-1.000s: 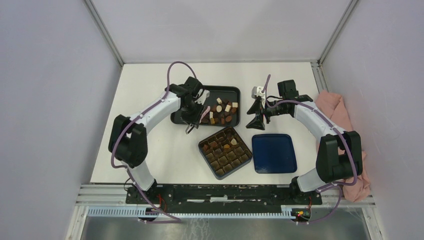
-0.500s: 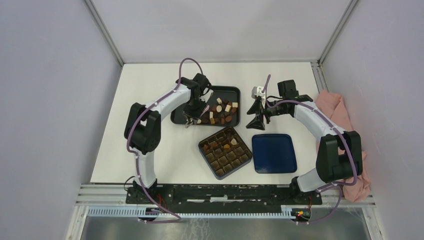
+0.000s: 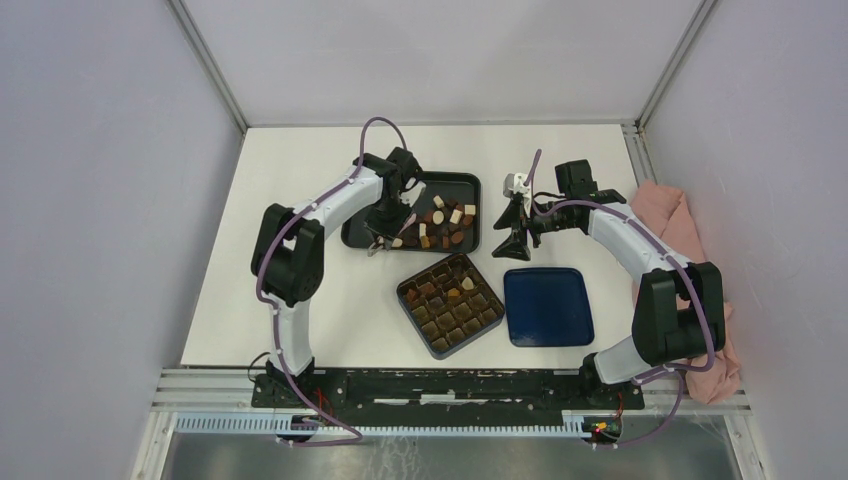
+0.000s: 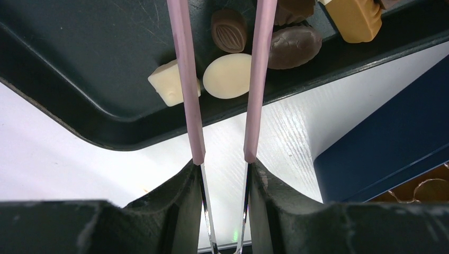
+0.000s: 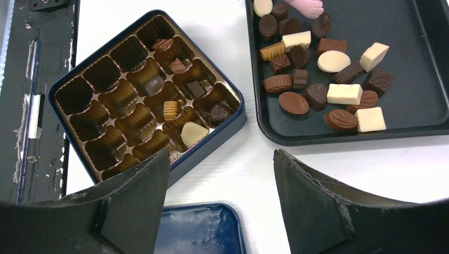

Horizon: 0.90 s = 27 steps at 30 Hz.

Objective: Pack the chocolate
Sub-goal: Pick up the fake chocolate from the plate.

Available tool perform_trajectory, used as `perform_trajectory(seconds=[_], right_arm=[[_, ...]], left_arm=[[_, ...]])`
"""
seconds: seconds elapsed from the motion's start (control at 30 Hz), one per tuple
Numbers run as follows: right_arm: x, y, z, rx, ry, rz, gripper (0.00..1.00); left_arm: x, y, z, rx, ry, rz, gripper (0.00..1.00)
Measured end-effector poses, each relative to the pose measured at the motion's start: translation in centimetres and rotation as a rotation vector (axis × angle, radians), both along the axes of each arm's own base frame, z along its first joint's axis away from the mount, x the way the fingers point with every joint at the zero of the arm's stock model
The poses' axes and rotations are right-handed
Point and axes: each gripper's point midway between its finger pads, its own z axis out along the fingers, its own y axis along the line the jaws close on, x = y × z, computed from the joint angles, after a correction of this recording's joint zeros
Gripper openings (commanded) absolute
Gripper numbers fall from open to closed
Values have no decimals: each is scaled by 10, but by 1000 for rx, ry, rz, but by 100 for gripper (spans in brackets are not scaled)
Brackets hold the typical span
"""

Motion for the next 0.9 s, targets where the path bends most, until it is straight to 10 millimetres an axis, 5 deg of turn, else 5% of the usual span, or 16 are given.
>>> perform_trajectory(seconds=[0.9], right_arm=[[0,0,0,0,-6,3,77]], left_arm=[[8,-8,-13,15,65,-22,43]])
